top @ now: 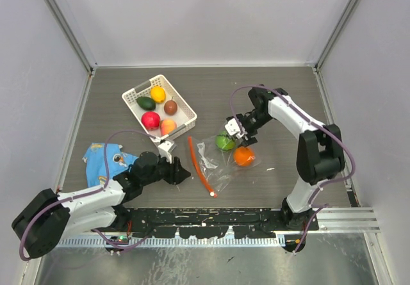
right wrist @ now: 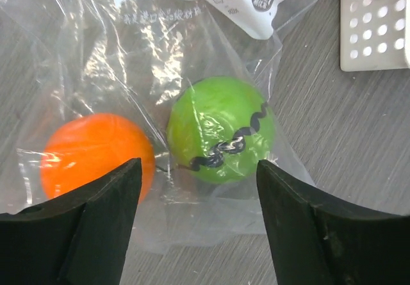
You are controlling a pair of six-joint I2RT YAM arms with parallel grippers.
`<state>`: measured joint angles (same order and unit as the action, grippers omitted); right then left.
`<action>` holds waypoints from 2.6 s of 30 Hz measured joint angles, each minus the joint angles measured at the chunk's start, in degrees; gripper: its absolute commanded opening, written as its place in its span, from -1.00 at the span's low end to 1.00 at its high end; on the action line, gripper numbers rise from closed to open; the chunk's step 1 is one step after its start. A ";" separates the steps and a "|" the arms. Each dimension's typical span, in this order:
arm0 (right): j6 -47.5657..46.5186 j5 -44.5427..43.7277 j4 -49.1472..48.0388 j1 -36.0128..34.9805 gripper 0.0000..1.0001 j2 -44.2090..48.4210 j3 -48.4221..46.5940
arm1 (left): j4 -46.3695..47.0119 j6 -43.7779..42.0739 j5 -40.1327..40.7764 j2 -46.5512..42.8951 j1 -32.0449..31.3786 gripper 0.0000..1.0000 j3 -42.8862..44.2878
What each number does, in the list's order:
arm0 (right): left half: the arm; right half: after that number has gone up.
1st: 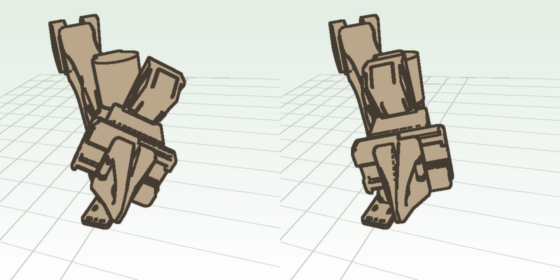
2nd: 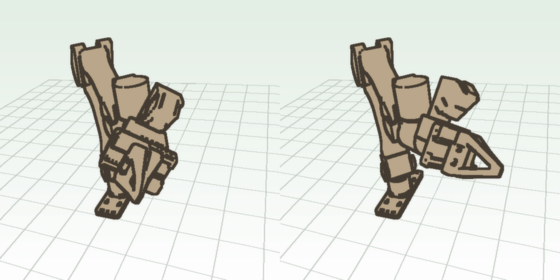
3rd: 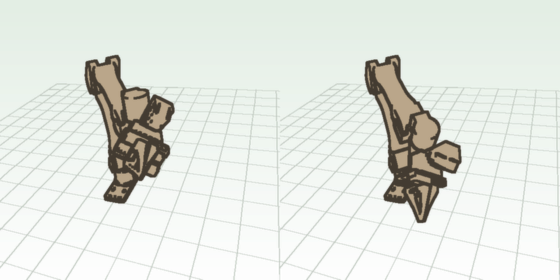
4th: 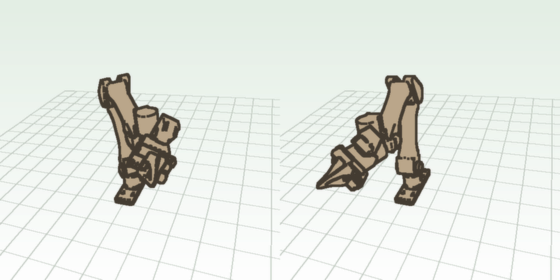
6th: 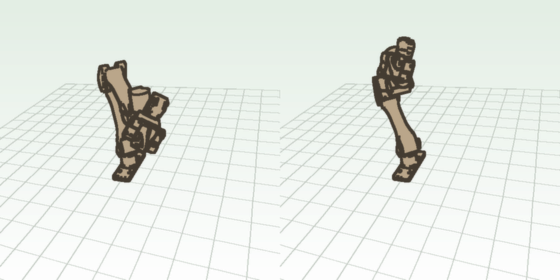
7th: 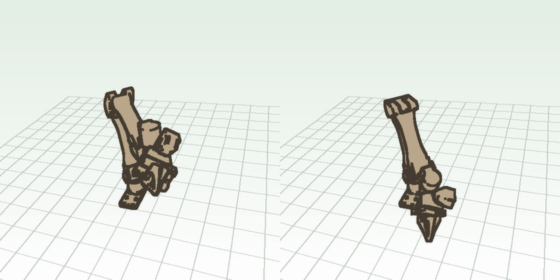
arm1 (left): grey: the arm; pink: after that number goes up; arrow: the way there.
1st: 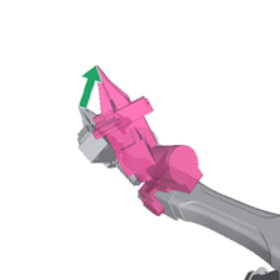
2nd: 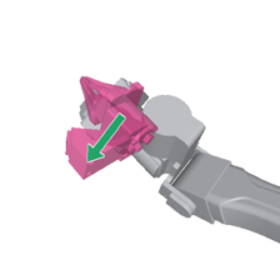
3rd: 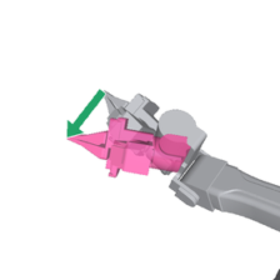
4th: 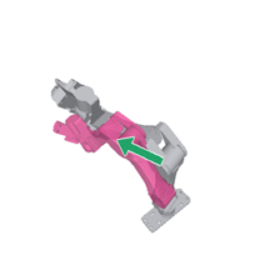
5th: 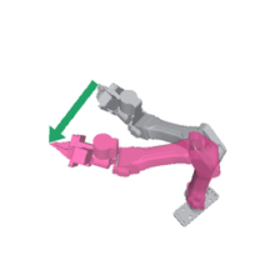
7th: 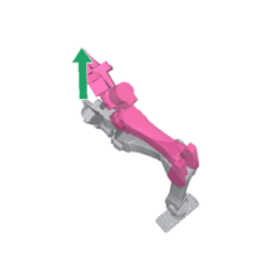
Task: Open the zip-top bag and remove the fake food
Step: Pick up the fake fruit from the zipper food storage bag.
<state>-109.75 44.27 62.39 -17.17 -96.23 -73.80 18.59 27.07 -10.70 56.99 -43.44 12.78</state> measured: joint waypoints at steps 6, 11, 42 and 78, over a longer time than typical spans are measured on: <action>-2.01 -2.10 2.19 -0.52 0.34 -8.09 -7.23 | 6.54 -7.13 0.46 2.45 -2.75 -0.13 -1.44; -0.90 -4.17 1.95 -1.46 0.12 -11.21 -9.16 | 9.70 -11.58 0.92 4.57 -4.59 -0.10 -1.46; 1.75 -5.35 -3.23 -1.53 -0.74 -13.40 -3.93 | 19.34 -16.83 4.87 -10.64 -9.77 -0.05 -4.74; 0.15 -0.66 1.70 -1.53 -0.84 -13.40 -3.23 | 28.59 -19.26 6.64 29.49 -12.96 0.15 11.69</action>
<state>-109.60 43.62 64.10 -18.70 -109.62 -77.03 47.18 7.81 -4.05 86.48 -56.40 24.47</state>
